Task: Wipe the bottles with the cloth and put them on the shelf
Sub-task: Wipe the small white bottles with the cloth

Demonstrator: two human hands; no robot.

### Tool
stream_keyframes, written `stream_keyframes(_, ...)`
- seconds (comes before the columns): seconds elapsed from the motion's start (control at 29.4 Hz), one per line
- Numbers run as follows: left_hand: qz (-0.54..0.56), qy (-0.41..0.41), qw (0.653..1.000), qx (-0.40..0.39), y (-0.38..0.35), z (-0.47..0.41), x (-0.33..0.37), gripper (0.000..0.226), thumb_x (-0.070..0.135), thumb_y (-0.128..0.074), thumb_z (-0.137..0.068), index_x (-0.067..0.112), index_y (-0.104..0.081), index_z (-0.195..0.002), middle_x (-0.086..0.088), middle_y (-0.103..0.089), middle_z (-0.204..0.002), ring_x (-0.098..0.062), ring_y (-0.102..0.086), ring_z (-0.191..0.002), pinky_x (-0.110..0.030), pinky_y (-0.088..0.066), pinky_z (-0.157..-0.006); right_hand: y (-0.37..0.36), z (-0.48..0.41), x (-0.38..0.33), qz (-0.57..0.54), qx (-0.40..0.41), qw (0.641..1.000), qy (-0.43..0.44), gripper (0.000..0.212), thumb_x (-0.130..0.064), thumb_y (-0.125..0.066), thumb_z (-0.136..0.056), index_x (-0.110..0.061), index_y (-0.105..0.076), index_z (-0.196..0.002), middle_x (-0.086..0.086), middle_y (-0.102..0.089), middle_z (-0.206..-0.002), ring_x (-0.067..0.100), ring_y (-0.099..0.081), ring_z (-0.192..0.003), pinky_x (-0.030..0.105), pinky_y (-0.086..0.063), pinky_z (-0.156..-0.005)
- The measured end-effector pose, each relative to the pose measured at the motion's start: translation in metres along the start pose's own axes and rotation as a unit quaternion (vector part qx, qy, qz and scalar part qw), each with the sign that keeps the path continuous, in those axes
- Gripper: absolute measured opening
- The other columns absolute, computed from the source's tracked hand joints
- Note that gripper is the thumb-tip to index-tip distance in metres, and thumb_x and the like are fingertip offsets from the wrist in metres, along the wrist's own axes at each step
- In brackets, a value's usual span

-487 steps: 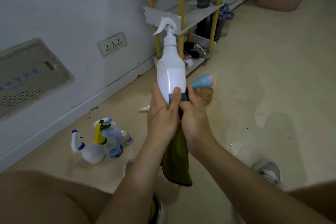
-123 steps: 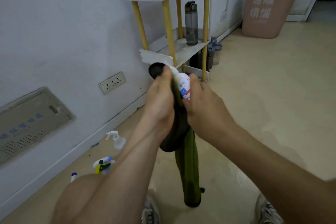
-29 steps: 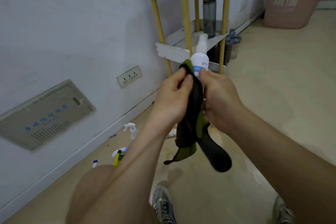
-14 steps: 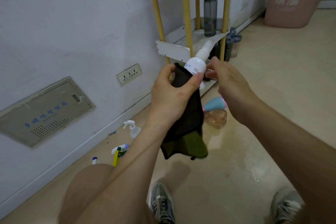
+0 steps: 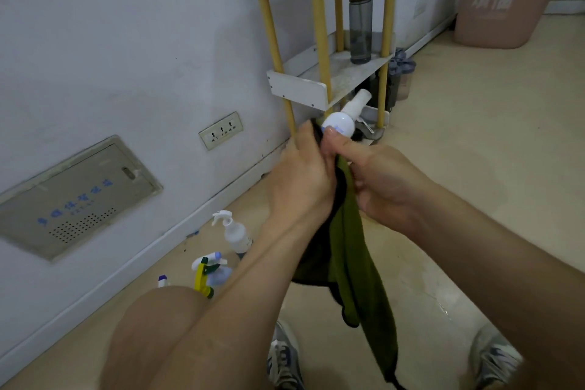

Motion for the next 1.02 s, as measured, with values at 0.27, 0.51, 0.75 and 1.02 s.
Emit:
stream_keyframes(0.27, 0.355, 0.061, 0.914, -0.187, -0.004, 0.006, -0.007, 0.062, 0.039, -0.06, -0.087, 0.024, -0.045, -0.145, 0.007, -0.059, -0.133, -0.009, -0.057, -0.12, -0.037, -0.048, -0.103, 0.019, 0.003, -0.018, -0.035, 0.065, 0.996, 0.045, 0.031, -0.026, -0.067, -0.092, 0.002, -0.068, -0.106, 0.015, -0.076, -0.093, 0.023, -0.075, -0.081, 0.03, -0.061, -0.064)
stream_keyframes(0.51, 0.029, -0.029, 0.998, -0.044, 0.013, 0.004, 0.011, 0.042, 0.051, -0.032, -0.101, 0.025, -0.045, -0.132, 0.007, -0.056, -0.087, -0.016, -0.049, -0.073, -0.033, -0.031, -0.061, 0.006, 0.007, -0.011, -0.021, -0.006, 0.999, 0.033, 0.029, -0.026, -0.057, -0.098, -0.003, -0.068, -0.11, 0.012, -0.075, -0.099, 0.017, -0.074, -0.083, 0.026, -0.06, -0.067)
stream_keyframes(0.75, -0.057, -0.154, 0.983, 0.076, 0.019, 0.014, 0.026, 0.057, 0.049, -0.019, -0.1, 0.015, -0.064, -0.109, 0.002, -0.065, -0.066, -0.023, -0.059, -0.052, -0.028, -0.034, -0.044, 0.009, 0.009, -0.007, -0.017, -0.005, 1.0, -0.009, 0.053, -0.053, -0.058, -0.091, -0.01, -0.066, -0.123, 0.009, -0.074, -0.113, 0.024, -0.072, -0.102, 0.036, -0.058, -0.085)
stream_keyframes(1.02, 0.141, -0.176, 0.971, -0.08, 0.012, 0.017, 0.019, 0.054, 0.045, -0.055, -0.094, 0.015, -0.049, -0.138, -0.001, -0.062, -0.114, -0.012, -0.056, -0.098, -0.02, -0.043, -0.079, 0.016, 0.01, -0.007, -0.024, 0.015, 0.998, -0.05, 0.06, -0.062, -0.053, -0.091, -0.013, -0.067, -0.123, 0.015, -0.073, -0.109, 0.028, -0.073, -0.095, 0.034, -0.06, -0.068)
Point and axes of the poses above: each hand's wrist, its own z-axis away from the middle knuckle, its own y-axis out of the back of the hand, x = y × z, the point moved 4 cm from there along -z, towards the middle knuckle
